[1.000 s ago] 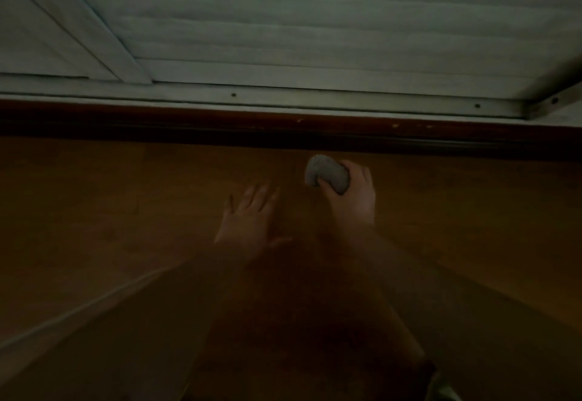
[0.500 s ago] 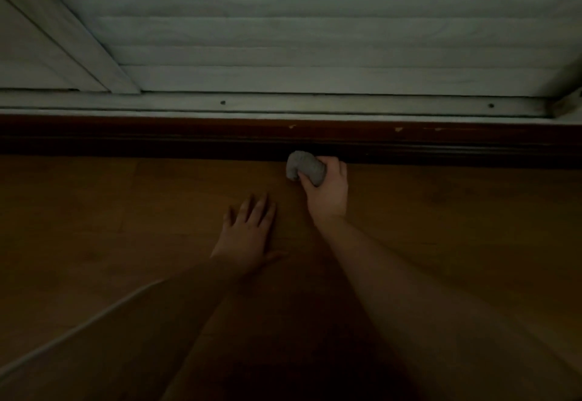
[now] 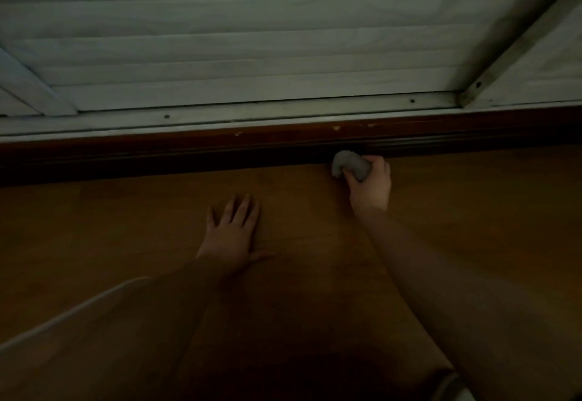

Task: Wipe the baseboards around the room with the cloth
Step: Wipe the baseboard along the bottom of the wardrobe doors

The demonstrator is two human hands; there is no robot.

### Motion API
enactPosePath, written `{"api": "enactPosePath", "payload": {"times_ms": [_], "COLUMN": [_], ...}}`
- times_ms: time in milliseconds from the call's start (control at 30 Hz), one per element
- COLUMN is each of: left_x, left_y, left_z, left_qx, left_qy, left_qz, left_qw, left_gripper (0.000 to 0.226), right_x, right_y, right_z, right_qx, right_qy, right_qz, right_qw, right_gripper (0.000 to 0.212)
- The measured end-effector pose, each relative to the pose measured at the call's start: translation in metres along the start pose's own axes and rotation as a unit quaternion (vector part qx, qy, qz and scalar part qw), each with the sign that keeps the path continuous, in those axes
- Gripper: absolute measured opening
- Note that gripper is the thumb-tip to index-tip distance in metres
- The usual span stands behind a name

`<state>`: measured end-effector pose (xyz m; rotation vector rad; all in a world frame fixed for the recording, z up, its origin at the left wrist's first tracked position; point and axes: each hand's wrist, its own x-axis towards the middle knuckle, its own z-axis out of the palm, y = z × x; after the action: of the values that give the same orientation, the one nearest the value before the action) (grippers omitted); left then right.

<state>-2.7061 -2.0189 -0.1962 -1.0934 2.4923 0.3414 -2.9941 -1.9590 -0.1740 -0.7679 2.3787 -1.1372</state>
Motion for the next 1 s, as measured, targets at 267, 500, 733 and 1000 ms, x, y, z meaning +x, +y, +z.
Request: {"api": "enactPosePath", "payload": {"times_ms": [267, 500, 733, 1000], "left_x": [0.003, -0.011, -0.038, -0.055], "left_y": [0.001, -0.018, -0.044, -0.053], "left_z": [-0.006, -0.008, 0.007, 0.018], "left_qx": [-0.005, -0.007, -0.004, 0.0], "left_qy": [-0.011, -0.011, 0.003, -0.004], "left_qz": [0.009, 0.014, -0.007, -0.022], "left_qw": [1.0, 1.0, 1.0, 1.0], "left_gripper": [0.114, 0.105, 0.104, 0.103], "right_x": [-0.006, -0.058, -0.088, -0.073], "right_y": [-0.003, -0.035, -0.067, -0.084], "right_z": [-0.024, 0.049, 0.109, 0.117], "right_qx": [-0.02, 0.005, 0.044, 0.074], "right_qy": [-0.013, -0.097, -0.129, -0.107], "right_qz": [0.002, -0.071, -0.071, -0.05], "right_qw": [1.0, 0.993, 0.988, 0.99], "right_gripper": [0.046, 0.051, 0.048, 0.046]}}
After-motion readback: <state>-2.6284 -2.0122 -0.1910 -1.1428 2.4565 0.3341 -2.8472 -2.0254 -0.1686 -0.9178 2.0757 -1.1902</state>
